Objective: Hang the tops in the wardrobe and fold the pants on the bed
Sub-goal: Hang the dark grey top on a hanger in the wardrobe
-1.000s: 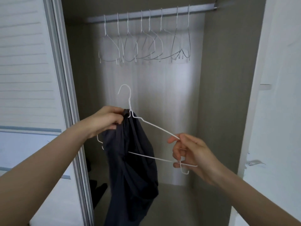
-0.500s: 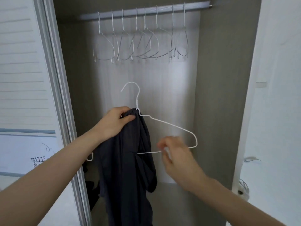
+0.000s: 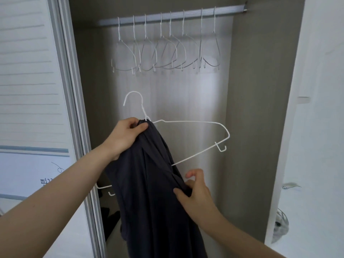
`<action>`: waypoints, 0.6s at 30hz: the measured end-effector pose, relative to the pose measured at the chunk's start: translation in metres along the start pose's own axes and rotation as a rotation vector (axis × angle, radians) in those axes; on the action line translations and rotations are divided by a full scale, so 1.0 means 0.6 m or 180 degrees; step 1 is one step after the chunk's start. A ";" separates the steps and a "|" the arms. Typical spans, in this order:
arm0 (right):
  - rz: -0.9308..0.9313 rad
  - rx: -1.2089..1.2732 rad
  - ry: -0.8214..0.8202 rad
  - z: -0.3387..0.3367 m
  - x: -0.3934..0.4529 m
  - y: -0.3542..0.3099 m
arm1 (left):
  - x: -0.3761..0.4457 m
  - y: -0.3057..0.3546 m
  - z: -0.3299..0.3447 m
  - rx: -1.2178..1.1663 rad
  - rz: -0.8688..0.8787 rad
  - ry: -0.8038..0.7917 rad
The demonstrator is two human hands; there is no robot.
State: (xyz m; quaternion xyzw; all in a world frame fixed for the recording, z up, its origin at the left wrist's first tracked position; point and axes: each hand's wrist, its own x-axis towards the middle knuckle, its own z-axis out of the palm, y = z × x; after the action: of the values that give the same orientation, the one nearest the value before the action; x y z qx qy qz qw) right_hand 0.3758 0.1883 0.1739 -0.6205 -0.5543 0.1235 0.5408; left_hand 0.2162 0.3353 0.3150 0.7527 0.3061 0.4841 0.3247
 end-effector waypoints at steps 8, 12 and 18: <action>0.0413 -0.1319 -0.2890 -0.091 0.019 0.009 | -0.005 -0.009 -0.003 -0.0419 0.0113 -0.0047; 0.0295 -0.3341 -0.2368 -0.146 0.044 0.031 | -0.009 -0.024 -0.024 0.0170 0.0338 -0.0261; -0.0279 -0.3727 -0.1537 -0.195 0.074 0.037 | -0.016 -0.039 -0.037 0.1336 0.0666 -0.0474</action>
State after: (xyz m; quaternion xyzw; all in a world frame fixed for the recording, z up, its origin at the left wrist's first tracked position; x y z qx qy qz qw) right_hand 0.4917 0.1667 0.2208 -0.7448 -0.6613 -0.0859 -0.0239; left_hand 0.1887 0.3459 0.2986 0.8648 0.2956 0.3842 0.1310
